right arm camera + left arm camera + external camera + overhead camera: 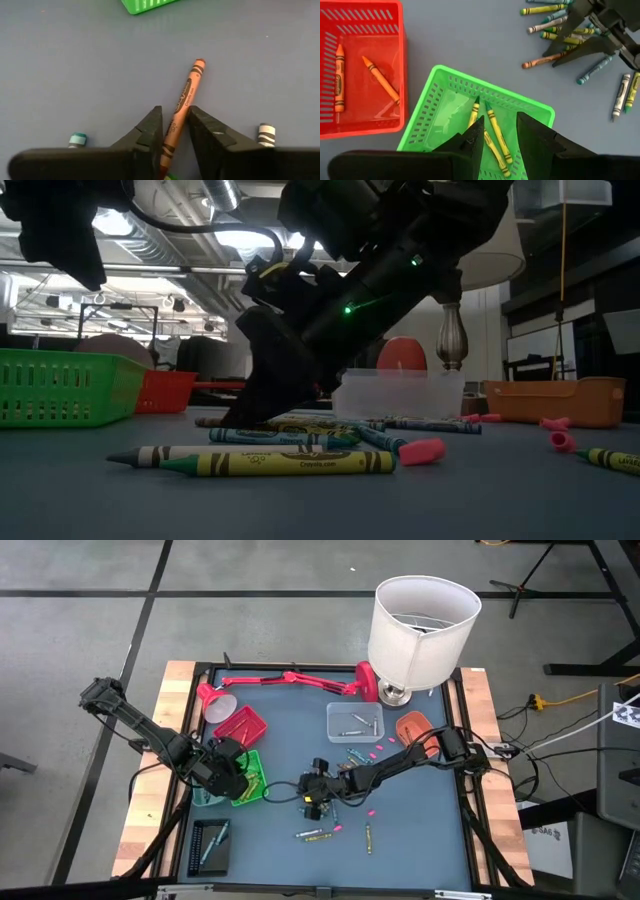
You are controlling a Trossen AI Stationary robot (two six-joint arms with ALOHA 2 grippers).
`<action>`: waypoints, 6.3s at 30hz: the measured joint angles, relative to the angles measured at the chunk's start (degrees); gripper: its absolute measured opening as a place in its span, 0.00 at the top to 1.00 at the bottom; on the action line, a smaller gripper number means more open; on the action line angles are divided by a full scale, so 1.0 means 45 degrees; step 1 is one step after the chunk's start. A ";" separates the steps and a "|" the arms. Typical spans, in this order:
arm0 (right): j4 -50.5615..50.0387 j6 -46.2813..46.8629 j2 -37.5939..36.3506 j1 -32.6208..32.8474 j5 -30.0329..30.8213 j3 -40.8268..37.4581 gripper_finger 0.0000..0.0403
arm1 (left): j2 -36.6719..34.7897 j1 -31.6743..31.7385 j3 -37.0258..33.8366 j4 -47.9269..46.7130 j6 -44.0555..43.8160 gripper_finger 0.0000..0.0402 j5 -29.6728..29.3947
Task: Sort crayons
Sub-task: Put the brown crayon into the orange bin, then put the gray crayon into the transparent bin
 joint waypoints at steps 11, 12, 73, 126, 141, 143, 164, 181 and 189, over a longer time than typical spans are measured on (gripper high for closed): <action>-0.0007 -0.0007 0.0015 -0.0005 0.0213 -0.0015 0.90 | 0.0000 0.0000 0.0000 0.0541 0.0087 0.75 -0.0533; -0.0012 -0.0007 0.0015 -0.0005 0.0236 -0.0015 0.92 | 0.0000 0.0000 0.0000 0.0722 0.0216 0.75 -0.0621; -1.0462 0.0329 -0.7367 0.0010 -0.1277 -0.0039 0.95 | 0.1791 0.0495 -0.0005 0.7311 0.6771 0.75 -0.2866; -1.5003 0.8763 -1.5121 -0.0726 0.2658 -0.8949 0.95 | 0.4095 0.2070 -0.0005 1.0265 0.8004 0.75 -0.2063; -1.4482 0.7859 -1.5174 -0.3279 0.2053 -0.9267 0.94 | 0.4095 0.2726 -0.0005 1.0255 0.8086 0.75 -0.2059; -1.4428 0.7854 -1.5172 -0.3246 0.2102 -0.9267 0.93 | 0.4095 0.2799 -0.0005 1.0250 0.8087 0.75 -0.2059; -1.4418 0.7854 -1.5169 -0.3245 0.2050 -0.9267 0.75 | 0.4150 0.4339 -0.0005 1.1461 1.0435 0.75 0.0448; -1.4360 0.7849 -1.5169 -0.3245 0.2045 -0.9267 0.75 | 0.8176 0.6168 0.0000 1.3792 1.3935 0.75 0.4722; -1.4355 0.7849 -1.5169 -0.3245 0.2045 -0.9267 0.75 | 0.8597 0.6574 0.0000 1.3481 1.4430 0.76 0.5366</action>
